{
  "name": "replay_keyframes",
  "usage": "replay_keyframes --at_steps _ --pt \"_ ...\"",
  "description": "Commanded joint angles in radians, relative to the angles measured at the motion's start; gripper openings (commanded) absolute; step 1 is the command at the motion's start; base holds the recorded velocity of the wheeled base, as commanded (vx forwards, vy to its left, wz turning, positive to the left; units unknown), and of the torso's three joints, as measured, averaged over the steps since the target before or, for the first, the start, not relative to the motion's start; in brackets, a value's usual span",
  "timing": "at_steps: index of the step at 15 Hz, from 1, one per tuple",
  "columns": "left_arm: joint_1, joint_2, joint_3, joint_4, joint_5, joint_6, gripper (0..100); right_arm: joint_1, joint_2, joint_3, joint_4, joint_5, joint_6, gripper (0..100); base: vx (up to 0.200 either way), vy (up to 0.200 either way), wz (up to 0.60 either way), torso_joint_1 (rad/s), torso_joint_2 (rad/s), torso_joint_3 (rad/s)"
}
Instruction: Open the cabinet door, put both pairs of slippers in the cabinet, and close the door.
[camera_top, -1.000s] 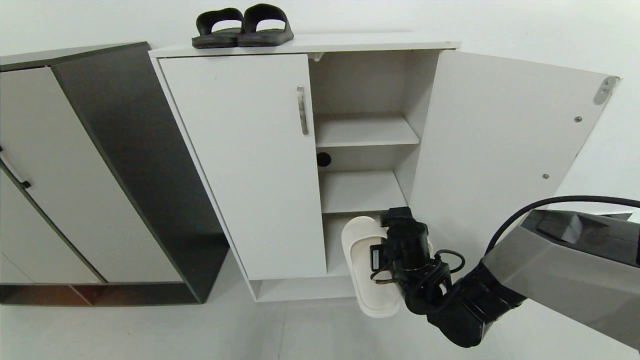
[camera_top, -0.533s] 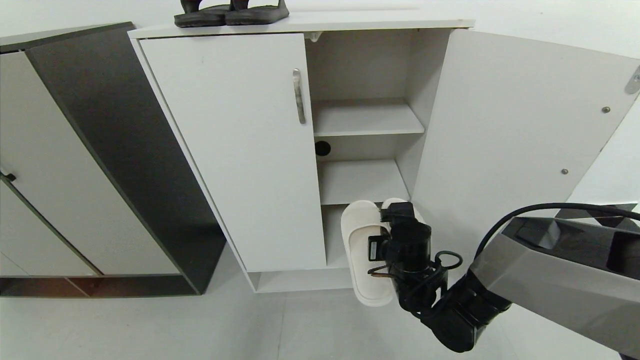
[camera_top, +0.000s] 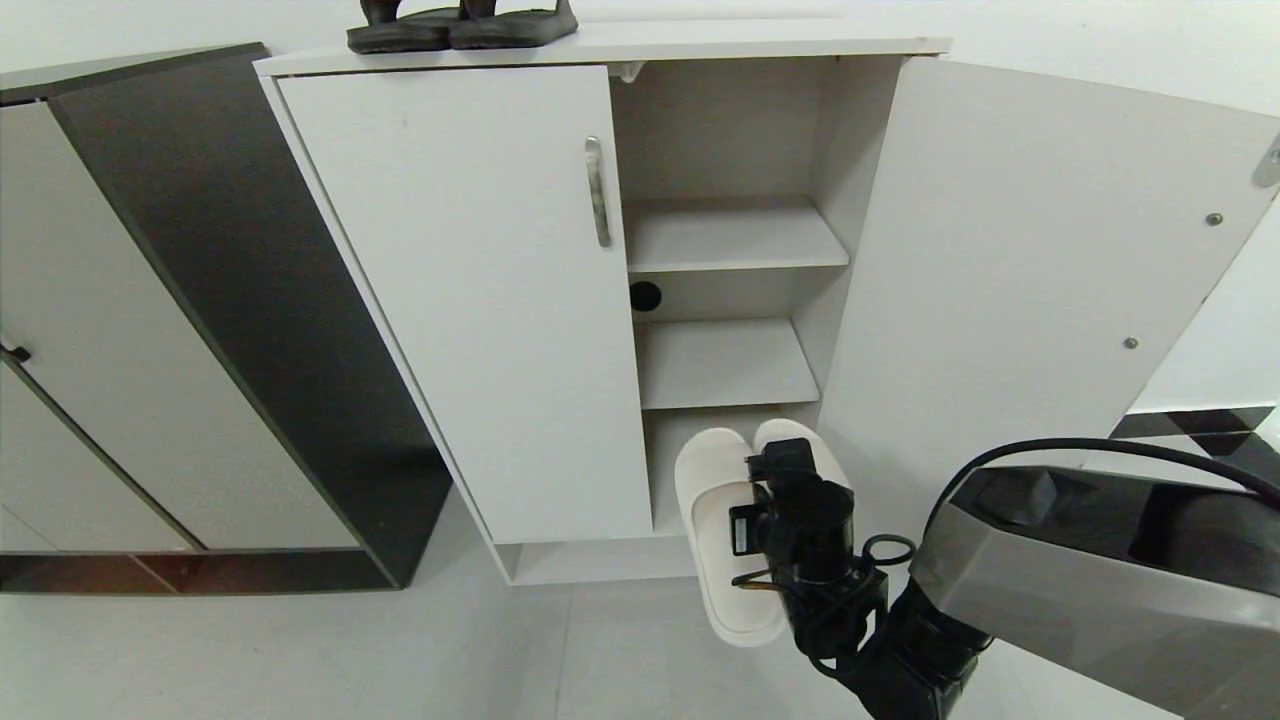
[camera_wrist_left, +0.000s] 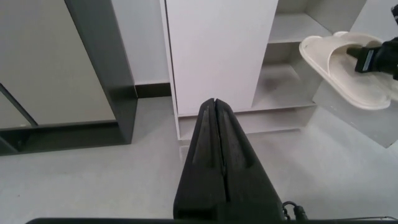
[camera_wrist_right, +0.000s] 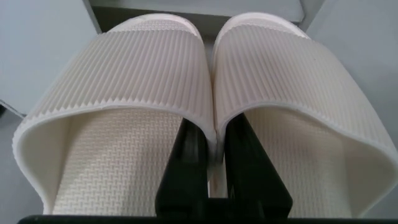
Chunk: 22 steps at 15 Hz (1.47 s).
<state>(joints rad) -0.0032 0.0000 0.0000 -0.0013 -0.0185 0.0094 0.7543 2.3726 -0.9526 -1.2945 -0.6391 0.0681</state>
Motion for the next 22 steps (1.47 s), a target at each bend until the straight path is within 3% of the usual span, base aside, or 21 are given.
replay_keyframes --at_steps 1,12,15,22 --pt "0.0 0.002 0.0 0.0 0.0 0.0 0 0.0 0.019 -0.002 0.0 0.001 0.002 0 0.2 0.0 0.0 -0.002 0.0 0.002" --pt "0.0 0.002 0.0 0.0 0.0 0.0 0 0.0 0.024 -0.011 0.001 0.001 0.002 0 0.2 0.0 0.0 0.001 0.0 0.002" --pt "0.0 0.002 0.0 0.0 0.0 -0.002 0 -0.003 0.033 -0.098 0.061 -0.001 0.002 0 0.2 0.0 0.0 0.005 0.0 0.005" --pt "0.0 0.002 0.0 0.0 0.0 -0.003 0 -0.016 0.116 -0.361 0.307 -0.001 0.064 0 0.0 0.0 0.0 0.0 0.0 0.0"
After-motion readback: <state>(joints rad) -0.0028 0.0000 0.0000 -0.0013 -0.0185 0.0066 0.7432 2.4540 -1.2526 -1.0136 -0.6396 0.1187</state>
